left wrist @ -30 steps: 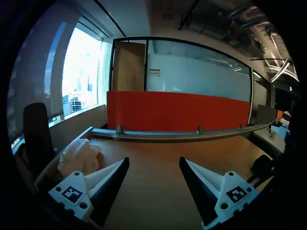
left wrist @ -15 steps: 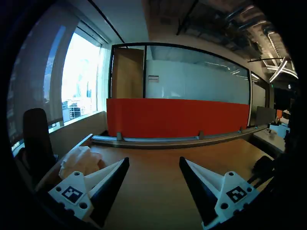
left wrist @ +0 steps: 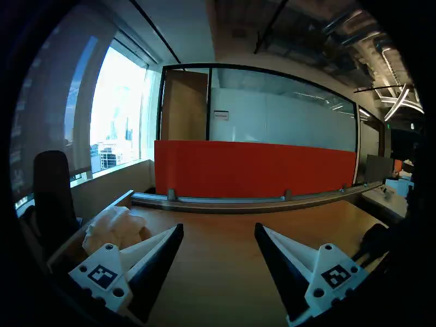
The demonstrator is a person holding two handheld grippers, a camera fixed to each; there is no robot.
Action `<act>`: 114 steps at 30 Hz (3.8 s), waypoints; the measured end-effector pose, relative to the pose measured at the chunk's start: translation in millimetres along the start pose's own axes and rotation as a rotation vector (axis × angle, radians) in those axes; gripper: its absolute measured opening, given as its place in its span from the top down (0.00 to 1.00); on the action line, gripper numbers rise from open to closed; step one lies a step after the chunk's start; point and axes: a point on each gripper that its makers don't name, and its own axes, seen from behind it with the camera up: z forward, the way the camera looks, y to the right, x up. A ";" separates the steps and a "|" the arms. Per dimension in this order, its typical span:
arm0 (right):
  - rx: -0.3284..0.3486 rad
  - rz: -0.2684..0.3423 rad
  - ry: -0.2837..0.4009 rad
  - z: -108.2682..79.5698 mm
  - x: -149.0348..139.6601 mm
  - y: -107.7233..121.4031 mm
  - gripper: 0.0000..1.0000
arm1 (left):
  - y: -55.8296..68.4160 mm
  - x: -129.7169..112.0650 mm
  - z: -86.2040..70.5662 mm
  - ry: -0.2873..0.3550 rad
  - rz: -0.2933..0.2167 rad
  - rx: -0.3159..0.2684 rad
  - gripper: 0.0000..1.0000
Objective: Fold towel
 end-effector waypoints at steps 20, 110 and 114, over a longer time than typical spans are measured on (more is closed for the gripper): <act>0.002 -0.001 0.023 2.2 -19.2 -17.6 0.02 | -16.5 -60.9 10.1 0.057 0.079 0.025 0.03; -0.013 -0.024 0.088 9.9 -64.2 -5.5 0.02 | -11.0 -157.2 20.5 0.134 0.045 0.051 0.03; -0.016 -0.009 0.100 9.7 -72.6 0.8 0.01 | -11.2 -157.4 20.4 0.135 0.045 0.051 0.03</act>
